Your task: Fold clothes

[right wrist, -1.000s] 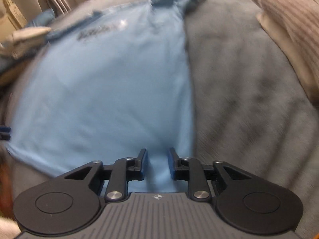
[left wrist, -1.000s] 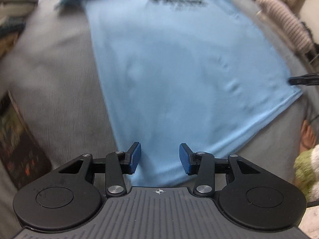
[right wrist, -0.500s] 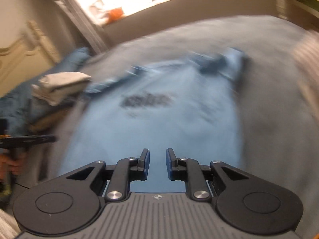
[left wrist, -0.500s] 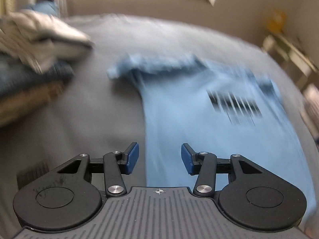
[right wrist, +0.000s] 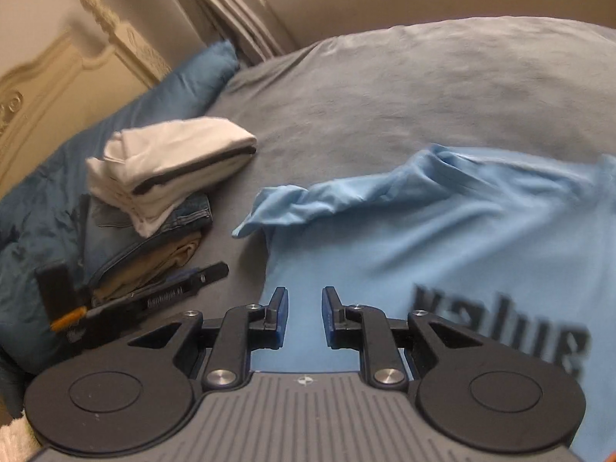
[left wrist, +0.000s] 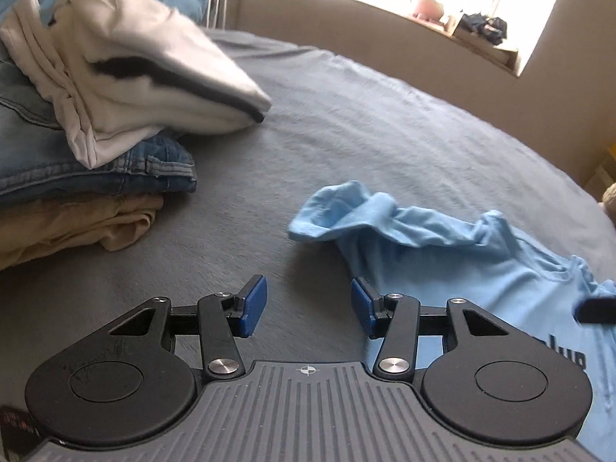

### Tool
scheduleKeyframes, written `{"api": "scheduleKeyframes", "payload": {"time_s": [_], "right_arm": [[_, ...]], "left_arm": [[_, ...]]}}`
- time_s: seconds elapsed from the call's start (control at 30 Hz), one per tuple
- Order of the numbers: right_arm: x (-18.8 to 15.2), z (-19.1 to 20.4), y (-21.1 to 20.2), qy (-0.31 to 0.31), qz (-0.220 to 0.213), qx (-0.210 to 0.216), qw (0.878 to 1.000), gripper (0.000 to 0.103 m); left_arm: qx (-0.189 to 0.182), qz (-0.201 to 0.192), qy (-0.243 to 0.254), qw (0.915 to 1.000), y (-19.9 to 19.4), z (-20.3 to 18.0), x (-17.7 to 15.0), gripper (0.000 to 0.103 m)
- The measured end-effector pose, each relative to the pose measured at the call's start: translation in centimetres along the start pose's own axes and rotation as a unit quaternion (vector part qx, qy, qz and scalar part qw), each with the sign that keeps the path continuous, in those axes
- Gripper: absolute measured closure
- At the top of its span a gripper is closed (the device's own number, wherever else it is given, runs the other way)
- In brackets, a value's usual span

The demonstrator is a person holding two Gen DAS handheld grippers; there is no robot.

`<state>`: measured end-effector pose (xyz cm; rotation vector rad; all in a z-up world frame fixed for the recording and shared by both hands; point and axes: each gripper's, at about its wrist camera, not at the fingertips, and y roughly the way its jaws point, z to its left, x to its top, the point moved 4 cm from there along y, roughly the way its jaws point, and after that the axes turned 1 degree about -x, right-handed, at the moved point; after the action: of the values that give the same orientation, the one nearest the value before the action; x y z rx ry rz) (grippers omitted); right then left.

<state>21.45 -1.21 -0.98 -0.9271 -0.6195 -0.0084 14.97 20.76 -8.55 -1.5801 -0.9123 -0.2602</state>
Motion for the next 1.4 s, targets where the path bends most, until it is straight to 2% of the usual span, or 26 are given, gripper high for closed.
{"api": "scheduleKeyframes", "payload": {"time_s": [0.07, 0.13, 0.17, 0.2, 0.23, 0.3, 0.33, 0.43, 0.53, 0.57, 0.6, 0.7, 0.73, 0.8, 0.87, 0.97, 1.1, 1.17, 1.3, 1.4], "right_arm": [[1.5, 1.8, 2.2, -0.055, 0.007, -0.010, 0.998, 0.083], [2.2, 5.0, 4.5, -0.171, 0.003, -0.035, 0.985, 0.081], [1.6, 6.5, 5.9, -0.247, -0.004, -0.054, 0.968, 0.078], [1.1, 8.0, 7.3, -0.321, -0.011, -0.072, 0.944, 0.075], [0.6, 9.5, 8.6, -0.391, -0.018, -0.089, 0.916, 0.072], [-0.5, 10.9, 10.8, -0.476, -0.035, -0.103, 0.873, 0.071], [-0.8, 11.4, 11.8, -0.500, -0.044, -0.107, 0.858, 0.071], [-1.3, 11.7, 15.0, -0.548, -0.047, -0.110, 0.828, 0.071], [-1.3, 10.8, 17.6, -0.570, -0.035, -0.127, 0.811, 0.077], [-0.9, 10.4, 17.8, -0.565, -0.036, -0.128, 0.814, 0.092], [-0.1, 10.0, 17.8, -0.544, -0.039, -0.124, 0.829, 0.100], [3.8, 7.2, 16.5, -0.401, -0.060, -0.085, 0.910, 0.102], [5.2, 6.1, 16.1, -0.348, -0.067, -0.071, 0.932, 0.103], [7.1, 3.9, 16.2, -0.261, -0.073, -0.051, 0.961, 0.103], [8.4, 1.5, 16.7, -0.183, -0.067, -0.025, 0.980, 0.103], [9.5, -1.7, 17.3, -0.084, -0.060, -0.009, 0.995, 0.103], [9.6, -5.1, 17.7, 0.002, -0.055, -0.003, 0.998, 0.102], [9.6, -6.4, 17.9, 0.026, -0.063, 0.000, 0.998, 0.102], [9.2, -7.7, 18.4, 0.044, -0.064, 0.006, 0.997, 0.102], [9.5, -7.7, 18.4, 0.045, -0.069, 0.009, 0.997, 0.102]], "left_arm": [[-0.006, 0.013, -0.017, 0.9998, 0.7, 1.2, 0.6, 0.055], [-0.012, 0.021, -0.035, 0.9991, 1.3, 2.3, 1.1, 0.055], [-0.014, 0.024, -0.044, 0.9986, 1.6, 2.8, 1.3, 0.055], [-0.015, 0.025, -0.055, 0.9981, 1.8, 3.3, 1.6, 0.056], [-0.017, 0.023, -0.067, 0.9974, 2.0, 3.7, 1.9, 0.056], [-0.023, 0.018, -0.085, 0.9959, 2.3, 4.4, 2.4, 0.056], [-0.027, 0.014, -0.092, 0.9953, 2.3, 4.7, 2.6, 0.056], [-0.031, 0.003, -0.088, 0.9956, 2.2, 5.1, 3.0, 0.056], [-0.038, -0.002, -0.083, 0.9958, 2.3, 5.5, 3.4, 0.056], [-0.042, -0.004, -0.081, 0.9959, 2.3, 5.5, 3.4, 0.056], [-0.046, -0.005, -0.078, 0.9959, 2.3, 5.5, 3.5, 0.056], [-0.064, -0.001, -0.061, 0.9961, 2.4, 5.5, 3.6, 0.055], [-0.068, 0.003, -0.051, 0.9964, 2.6, 5.4, 3.6, 0.055], [-0.072, 0.011, -0.033, 0.9968, 2.9, 5.1, 3.6, 0.055], [-0.080, 0.023, -0.014, 0.9964, 3.3, 4.4, 3.6, 0.055], [-0.091, 0.034, 0.017, 0.9952, 4.1, 3.1, 3.7, 0.055], [-0.106, 0.043, 0.036, 0.9927, 5.8, 1.4, 4.4, 0.055], [-0.111, 0.043, 0.043, 0.9920, 6.9, 0.8, 4.7, 0.054], [-0.094, 0.038, 0.067, 0.9926, 8.5, -0.4, 5.1, 0.055], [-0.073, 0.038, 0.063, 0.9946, 9.3, -0.6, 5.1, 0.065]]}}
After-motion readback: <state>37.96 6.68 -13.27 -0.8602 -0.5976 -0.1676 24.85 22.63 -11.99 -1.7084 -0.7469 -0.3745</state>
